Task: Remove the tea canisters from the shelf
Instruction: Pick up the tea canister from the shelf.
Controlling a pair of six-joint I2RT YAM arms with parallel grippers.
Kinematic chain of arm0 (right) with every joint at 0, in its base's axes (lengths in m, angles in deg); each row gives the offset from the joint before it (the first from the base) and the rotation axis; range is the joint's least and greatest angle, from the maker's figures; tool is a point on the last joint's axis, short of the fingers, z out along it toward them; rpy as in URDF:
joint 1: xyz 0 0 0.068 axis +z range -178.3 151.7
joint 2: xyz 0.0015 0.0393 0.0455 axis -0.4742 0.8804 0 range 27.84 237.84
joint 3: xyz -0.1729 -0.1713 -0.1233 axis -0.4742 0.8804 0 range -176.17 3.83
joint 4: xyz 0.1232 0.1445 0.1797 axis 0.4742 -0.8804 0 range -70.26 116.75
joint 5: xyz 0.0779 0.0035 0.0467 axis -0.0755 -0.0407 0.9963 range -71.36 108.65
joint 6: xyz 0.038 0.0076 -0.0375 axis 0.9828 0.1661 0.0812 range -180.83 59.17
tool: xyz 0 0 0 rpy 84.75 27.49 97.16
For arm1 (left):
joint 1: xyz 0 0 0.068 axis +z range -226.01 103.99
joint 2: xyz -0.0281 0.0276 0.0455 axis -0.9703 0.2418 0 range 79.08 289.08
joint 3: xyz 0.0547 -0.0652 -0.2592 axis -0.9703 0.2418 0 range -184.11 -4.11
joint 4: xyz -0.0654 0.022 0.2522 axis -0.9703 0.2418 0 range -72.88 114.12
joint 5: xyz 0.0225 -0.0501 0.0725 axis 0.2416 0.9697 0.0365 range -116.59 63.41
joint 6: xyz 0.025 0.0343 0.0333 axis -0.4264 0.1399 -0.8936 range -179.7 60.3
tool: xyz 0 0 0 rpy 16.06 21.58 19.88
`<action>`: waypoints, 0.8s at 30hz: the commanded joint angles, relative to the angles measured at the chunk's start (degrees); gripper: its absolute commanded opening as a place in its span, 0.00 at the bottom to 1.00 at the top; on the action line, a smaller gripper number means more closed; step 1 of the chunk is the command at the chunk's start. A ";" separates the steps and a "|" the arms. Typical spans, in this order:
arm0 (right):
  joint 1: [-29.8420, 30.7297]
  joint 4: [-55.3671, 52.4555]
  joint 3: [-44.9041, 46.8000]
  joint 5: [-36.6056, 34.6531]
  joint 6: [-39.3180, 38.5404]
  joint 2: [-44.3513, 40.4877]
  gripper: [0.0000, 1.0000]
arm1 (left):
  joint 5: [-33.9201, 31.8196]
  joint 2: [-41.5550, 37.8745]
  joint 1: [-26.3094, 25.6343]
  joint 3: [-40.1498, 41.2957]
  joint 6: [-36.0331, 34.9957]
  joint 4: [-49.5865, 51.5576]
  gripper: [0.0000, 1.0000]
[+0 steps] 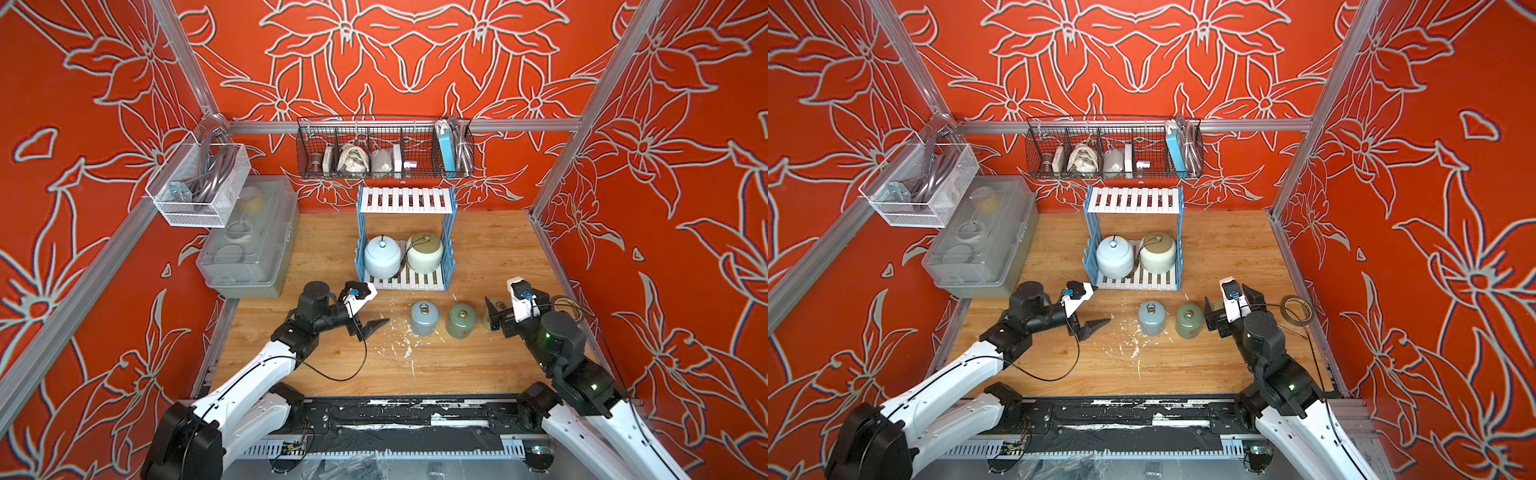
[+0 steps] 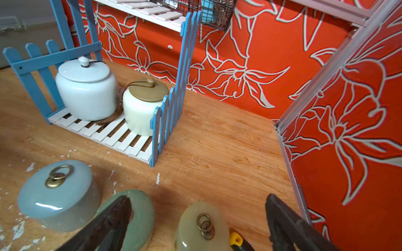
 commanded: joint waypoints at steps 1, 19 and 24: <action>-0.24 -0.37 -3.52 3.40 2.42 2.62 1.00 | -0.06 -4.11 3.51 -0.27 2.63 5.38 0.99; 0.07 5.50 -14.54 14.73 9.88 20.71 0.94 | -21.30 -18.95 15.99 -4.65 21.47 20.81 0.99; 0.71 8.16 -19.30 17.15 11.40 28.76 0.92 | -24.23 -21.42 17.71 -3.43 22.99 19.41 0.99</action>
